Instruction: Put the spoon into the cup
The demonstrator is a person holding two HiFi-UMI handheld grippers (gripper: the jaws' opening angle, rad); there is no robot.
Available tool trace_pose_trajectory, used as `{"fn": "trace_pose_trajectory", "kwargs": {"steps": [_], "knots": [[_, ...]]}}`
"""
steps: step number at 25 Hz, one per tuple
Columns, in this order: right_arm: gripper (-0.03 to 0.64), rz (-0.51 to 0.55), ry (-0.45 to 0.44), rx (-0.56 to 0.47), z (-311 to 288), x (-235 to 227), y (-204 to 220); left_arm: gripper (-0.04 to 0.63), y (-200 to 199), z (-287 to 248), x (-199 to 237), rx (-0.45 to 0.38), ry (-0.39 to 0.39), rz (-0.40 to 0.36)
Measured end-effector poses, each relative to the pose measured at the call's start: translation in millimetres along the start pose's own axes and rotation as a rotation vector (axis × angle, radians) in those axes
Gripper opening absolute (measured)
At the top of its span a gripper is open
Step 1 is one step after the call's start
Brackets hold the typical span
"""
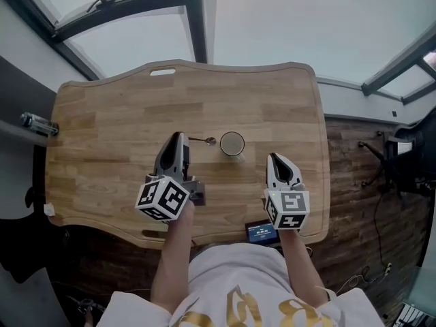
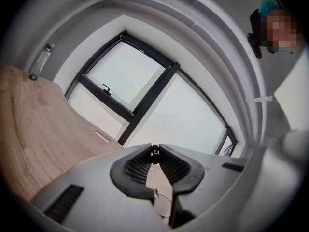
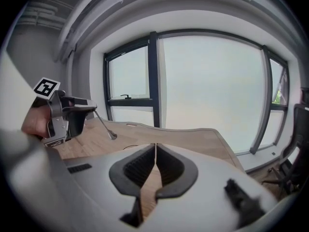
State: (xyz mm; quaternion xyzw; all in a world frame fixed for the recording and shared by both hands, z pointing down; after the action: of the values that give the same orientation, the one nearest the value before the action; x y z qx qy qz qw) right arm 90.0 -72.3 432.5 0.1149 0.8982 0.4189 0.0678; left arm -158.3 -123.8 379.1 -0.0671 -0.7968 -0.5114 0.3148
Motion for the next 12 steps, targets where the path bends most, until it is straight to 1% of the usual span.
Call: {"fn": "trace_pose_trajectory", "kwargs": {"steps": [12], "knots": [[0.032, -0.025, -0.033, 0.036, -20.3, -2.8, 6.2, 0.054, 13.1, -11.7, 11.3, 0.032, -0.025, 0.029]]}}
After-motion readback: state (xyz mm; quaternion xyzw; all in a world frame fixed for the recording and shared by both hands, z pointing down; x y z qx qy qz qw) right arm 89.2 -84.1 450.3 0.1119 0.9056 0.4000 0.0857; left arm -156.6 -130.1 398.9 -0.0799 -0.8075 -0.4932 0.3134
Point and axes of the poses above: the fingertips, and each gripper's own axes: z backward along the fingers, x to its left, y out of its underside, the point moved 2 cm from there along z, backward along the fingers, and after that the axes turned 12 degrees about x, right-handed, at the moved point
